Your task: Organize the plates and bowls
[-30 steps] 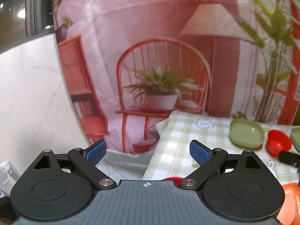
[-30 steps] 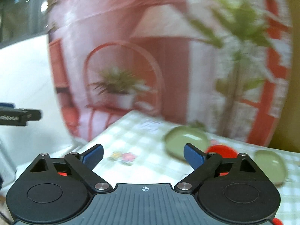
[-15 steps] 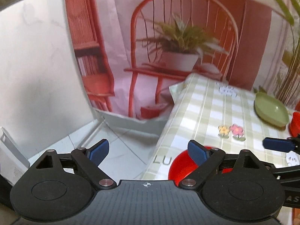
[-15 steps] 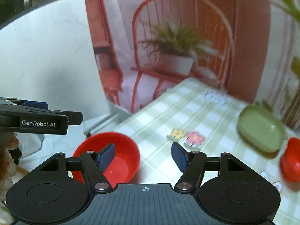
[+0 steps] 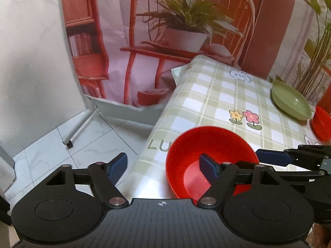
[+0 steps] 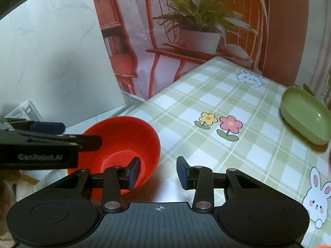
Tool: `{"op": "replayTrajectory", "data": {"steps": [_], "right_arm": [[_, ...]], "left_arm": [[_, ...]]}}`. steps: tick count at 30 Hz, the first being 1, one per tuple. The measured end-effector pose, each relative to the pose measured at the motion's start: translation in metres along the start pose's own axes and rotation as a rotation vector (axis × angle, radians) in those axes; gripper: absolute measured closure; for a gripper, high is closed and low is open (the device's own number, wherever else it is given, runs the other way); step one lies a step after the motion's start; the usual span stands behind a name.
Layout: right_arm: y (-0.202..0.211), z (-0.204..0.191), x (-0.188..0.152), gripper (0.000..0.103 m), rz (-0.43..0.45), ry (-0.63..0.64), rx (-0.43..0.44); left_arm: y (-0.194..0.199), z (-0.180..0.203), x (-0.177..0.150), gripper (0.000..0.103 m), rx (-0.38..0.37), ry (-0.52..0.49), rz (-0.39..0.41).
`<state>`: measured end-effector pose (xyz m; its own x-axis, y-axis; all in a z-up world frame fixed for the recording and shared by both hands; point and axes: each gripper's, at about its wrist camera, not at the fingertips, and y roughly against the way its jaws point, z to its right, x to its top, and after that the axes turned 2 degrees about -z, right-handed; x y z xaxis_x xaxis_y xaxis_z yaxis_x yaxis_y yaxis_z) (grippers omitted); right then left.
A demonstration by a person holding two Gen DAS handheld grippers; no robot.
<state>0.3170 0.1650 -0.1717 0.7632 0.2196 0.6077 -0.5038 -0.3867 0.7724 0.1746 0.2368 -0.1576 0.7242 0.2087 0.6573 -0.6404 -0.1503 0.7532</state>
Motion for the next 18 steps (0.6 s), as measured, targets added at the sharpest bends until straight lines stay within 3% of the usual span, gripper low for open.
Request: {"op": "replayTrajectory", "data": {"steps": [3,6,8,10,14,18], "right_arm": [[-0.001,0.000,-0.002,0.077,-0.002,-0.009,0.007],[-0.003,0.001,-0.002,0.083,-0.005,-0.027,0.004],[-0.003,0.002,-0.003,0.087,-0.002,-0.041,0.012],[-0.003,0.001,-0.004,0.092,-0.004,-0.044,0.014],[-0.002,0.002,-0.005,0.093,-0.004,-0.065,0.019],[0.001,0.003,-0.007,0.094,-0.016,-0.097,0.012]], "left_arm": [[-0.002,0.000,-0.004,0.040,-0.011,0.023,-0.010],[-0.003,0.002,-0.009,0.058,-0.035,0.033,-0.013],[-0.003,0.002,-0.012,0.077,-0.052,0.046,-0.017],[-0.005,0.001,-0.014,0.085,-0.069,0.073,-0.018],[-0.006,0.000,-0.020,0.093,-0.070,0.102,-0.007],[-0.003,0.002,-0.025,0.093,-0.067,0.152,-0.008]]}}
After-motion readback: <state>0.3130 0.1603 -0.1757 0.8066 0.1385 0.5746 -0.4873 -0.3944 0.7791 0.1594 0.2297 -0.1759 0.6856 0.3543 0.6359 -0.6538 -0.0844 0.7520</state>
